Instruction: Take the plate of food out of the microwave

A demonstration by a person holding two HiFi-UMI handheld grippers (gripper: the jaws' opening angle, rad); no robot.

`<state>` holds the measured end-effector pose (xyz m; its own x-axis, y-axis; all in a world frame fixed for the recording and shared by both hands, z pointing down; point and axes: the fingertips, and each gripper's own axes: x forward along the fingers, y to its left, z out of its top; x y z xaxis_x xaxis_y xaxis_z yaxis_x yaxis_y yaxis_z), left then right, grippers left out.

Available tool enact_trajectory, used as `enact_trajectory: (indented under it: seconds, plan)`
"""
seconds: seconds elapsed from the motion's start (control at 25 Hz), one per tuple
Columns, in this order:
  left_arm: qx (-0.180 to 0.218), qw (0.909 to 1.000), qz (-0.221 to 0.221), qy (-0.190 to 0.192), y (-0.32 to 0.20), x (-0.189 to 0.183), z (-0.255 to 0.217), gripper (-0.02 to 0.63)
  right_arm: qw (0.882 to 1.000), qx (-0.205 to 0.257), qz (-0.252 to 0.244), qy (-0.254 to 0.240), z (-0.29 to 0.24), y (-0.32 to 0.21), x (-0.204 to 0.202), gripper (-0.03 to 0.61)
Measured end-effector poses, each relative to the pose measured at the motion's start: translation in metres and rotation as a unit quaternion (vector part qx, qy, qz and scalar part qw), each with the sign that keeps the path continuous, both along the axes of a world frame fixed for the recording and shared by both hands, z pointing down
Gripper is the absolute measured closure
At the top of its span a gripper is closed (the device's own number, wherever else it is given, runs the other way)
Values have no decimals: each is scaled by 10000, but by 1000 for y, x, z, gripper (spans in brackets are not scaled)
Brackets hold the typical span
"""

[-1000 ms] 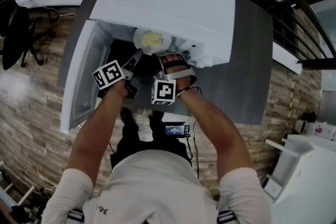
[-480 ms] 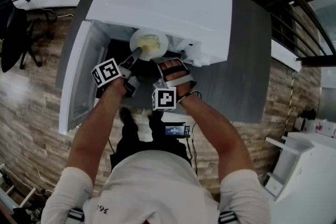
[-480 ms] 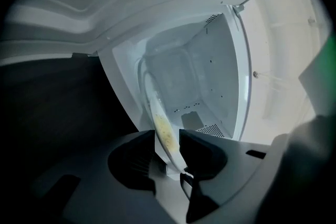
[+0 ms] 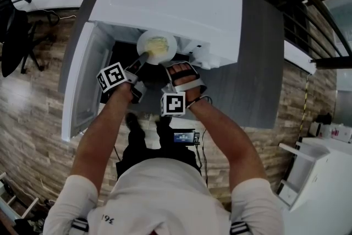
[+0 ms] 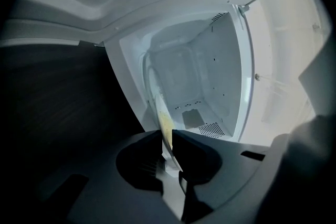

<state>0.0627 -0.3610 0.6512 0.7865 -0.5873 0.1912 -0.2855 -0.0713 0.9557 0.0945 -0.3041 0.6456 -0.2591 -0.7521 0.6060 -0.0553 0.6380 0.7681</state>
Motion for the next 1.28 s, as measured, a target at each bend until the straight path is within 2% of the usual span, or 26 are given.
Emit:
enact_trajectory:
  seconds: [0.16,0.44,1.0,1.28]
  plan:
    - [-102,9999,-30,121,1,0,0,564,10000,-11,-2,86,5,3,1,557]
    - [-244,9997,32,85,2,3,7,575,9998,143,73,143,11,0,6,557]
    - [-502,9986,48,174,2,5,10,594,9988,110,308,366,33,-5,27,548]
    - [-324,9993,157,48,3,3,4,594,9987,205,238,396,23,-6,25,548]
